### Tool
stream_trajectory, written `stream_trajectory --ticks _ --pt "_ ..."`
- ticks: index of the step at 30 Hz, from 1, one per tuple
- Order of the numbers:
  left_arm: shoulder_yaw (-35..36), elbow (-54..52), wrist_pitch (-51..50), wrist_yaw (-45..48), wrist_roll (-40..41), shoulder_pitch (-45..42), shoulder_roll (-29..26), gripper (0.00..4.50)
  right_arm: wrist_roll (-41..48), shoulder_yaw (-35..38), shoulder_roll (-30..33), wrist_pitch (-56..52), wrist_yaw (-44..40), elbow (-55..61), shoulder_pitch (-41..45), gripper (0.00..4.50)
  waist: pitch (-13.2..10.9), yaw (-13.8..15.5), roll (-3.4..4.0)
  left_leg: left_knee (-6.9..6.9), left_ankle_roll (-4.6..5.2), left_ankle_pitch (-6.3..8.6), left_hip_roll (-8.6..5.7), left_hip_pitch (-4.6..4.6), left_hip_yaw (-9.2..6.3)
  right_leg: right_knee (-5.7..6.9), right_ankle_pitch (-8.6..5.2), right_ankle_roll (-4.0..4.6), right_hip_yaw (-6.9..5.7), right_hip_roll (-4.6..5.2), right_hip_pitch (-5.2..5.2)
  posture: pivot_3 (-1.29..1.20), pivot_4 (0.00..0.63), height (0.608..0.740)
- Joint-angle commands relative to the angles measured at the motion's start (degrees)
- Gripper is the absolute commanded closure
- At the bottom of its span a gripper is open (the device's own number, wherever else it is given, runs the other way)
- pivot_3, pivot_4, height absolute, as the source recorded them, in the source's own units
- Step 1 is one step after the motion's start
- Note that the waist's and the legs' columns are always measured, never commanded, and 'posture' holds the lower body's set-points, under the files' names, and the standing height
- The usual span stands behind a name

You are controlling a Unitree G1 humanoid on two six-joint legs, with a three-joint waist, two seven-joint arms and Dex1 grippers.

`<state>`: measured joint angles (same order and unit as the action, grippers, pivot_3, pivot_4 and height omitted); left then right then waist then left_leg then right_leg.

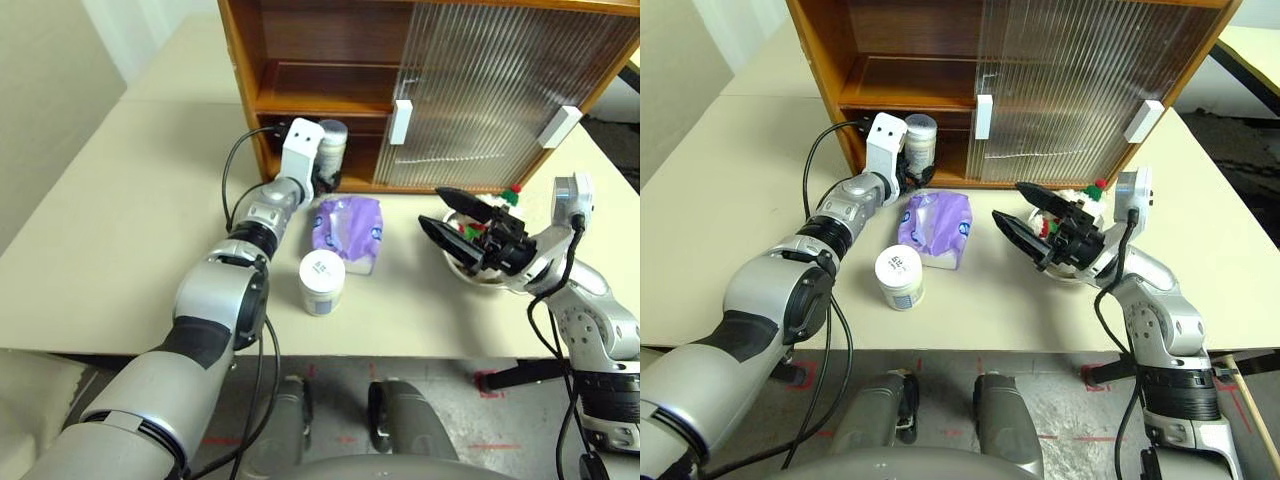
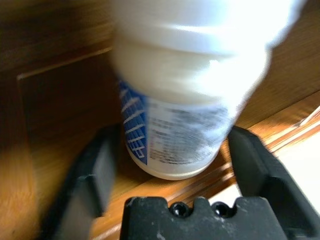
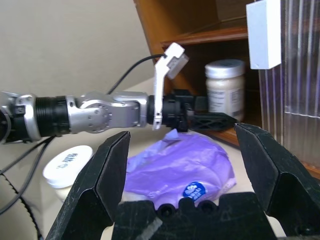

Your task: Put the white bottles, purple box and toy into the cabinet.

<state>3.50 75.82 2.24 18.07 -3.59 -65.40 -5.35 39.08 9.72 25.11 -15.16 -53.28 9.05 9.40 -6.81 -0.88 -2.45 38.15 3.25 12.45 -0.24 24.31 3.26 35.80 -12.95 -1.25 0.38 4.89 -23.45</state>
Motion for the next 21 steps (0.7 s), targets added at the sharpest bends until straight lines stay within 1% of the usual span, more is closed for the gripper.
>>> stream_trajectory --ticks 1,16,21 --pt "0.5 0.9 -0.6 0.3 -0.3 -1.0 0.3 0.02 1.1 0.4 -0.2 -0.6 0.3 1.6 -0.8 0.00 0.0 0.0 0.00 0.00 0.00 0.00 0.00 -0.02 0.00 0.00 0.00 0.00 0.00 0.00 0.01 -0.09 0.108 0.740" --pt "2.4 -0.6 -1.3 4.9 1.6 0.9 0.0 0.02 0.0 -0.9 -1.6 0.8 -2.3 -1.9 1.6 0.00 0.0 0.3 0.00 0.03 0.04 -0.03 0.00 -0.05 0.03 0.04 0.02 -0.03 0.00 -0.04 0.03 -0.04 0.095 0.740" --pt "2.2 -2.9 3.2 10.1 2.2 3.8 -0.8 0.02 -0.7 -1.1 -1.6 1.1 -3.1 -3.6 3.1 0.00 0.0 0.3 0.05 0.04 0.05 -0.03 -0.01 -0.06 0.04 0.06 0.04 -0.04 0.01 -0.04 0.03 -0.02 0.080 0.740"
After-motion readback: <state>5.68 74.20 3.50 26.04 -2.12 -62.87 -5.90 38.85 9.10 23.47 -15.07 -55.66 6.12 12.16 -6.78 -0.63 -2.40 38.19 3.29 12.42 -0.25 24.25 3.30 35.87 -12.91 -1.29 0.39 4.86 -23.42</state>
